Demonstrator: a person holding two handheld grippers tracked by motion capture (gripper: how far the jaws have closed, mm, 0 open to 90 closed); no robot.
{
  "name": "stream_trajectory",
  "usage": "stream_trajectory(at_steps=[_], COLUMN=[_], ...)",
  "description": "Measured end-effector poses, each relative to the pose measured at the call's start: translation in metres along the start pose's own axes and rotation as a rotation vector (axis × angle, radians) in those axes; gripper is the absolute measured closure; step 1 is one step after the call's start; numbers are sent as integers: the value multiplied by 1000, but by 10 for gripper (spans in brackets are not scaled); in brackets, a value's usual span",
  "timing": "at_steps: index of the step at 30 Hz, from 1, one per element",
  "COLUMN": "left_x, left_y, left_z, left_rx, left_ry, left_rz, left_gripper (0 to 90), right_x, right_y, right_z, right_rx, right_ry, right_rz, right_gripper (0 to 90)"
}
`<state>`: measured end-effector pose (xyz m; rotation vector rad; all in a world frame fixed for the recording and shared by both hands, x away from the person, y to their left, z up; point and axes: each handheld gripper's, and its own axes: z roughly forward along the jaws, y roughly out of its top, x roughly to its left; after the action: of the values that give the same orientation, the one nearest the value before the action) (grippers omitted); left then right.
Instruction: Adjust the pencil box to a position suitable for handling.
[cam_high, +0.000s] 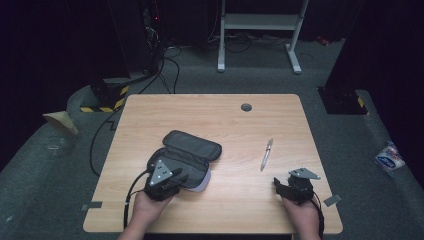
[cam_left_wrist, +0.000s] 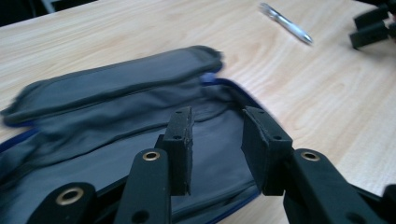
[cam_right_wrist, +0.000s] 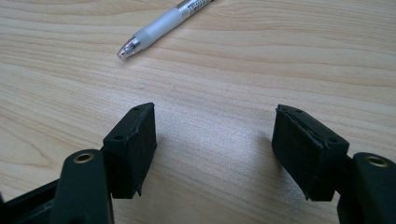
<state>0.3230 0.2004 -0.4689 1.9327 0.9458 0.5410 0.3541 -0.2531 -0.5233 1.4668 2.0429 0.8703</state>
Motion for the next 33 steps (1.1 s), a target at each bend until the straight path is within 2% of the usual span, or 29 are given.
stream_trajectory(at_steps=[2, 3, 4, 5, 8, 10, 11, 13, 14, 17, 18, 21, 23, 25, 33], left_x=[11, 11, 22, 22, 39, 43, 50, 53, 59, 67, 67, 75, 77, 82, 87], left_y=[-3, -3, -5, -5, -10, -11, -15, -17, -19, -23, -23, -30, -31, -35, -41], left_z=[-5, -5, -9, -9, -17, -19, -21, -21, -23, -26, -26, -25, -25, -25, -20], left_rx=[-4, -4, -3, -3, -16, -17, -18, -14, 2, -9, -9, -8, -8, -13, 7], left_ry=[26, 26, 61, 61, 116, 125, 147, 152, 181, 209, 209, 219, 220, 206, 196], left_rz=[-27, -27, -41, -41, -70, -78, -97, -104, -124, -164, -164, -198, -203, -226, -242], left_gripper=[632, 633, 633, 633, 635, 637, 638, 652, 692, 699, 699, 698, 699, 708, 752], right_x=[0, 0, 0, 0, 0, 0, 0, 0, 0, 0, 0, 0, 0, 0, 0], right_y=[0, 0, 0, 0, 0, 0, 0, 0, 0, 0, 0, 0, 1, 1, 0], right_z=[0, 0, 0, 0, 0, 0, 0, 0, 0, 0, 0, 0, 0, 0, 0], right_rx=[0, 0, 0, 0, 0, 0, 0, 0, 0, 0, 0, 0, 0, 1, 0], right_ry=[0, 0, 0, 0, 0, 0, -1, 0, -1, -1, -1, 0, 2, 1, -1], right_rz=[2, 2, 2, 2, 3, 2, 3, 3, 3, 3, 3, 4, 2, 1, 1], right_gripper=[308, 308, 308, 308, 308, 308, 309, 309, 309, 309, 309, 311, 311, 311, 312])
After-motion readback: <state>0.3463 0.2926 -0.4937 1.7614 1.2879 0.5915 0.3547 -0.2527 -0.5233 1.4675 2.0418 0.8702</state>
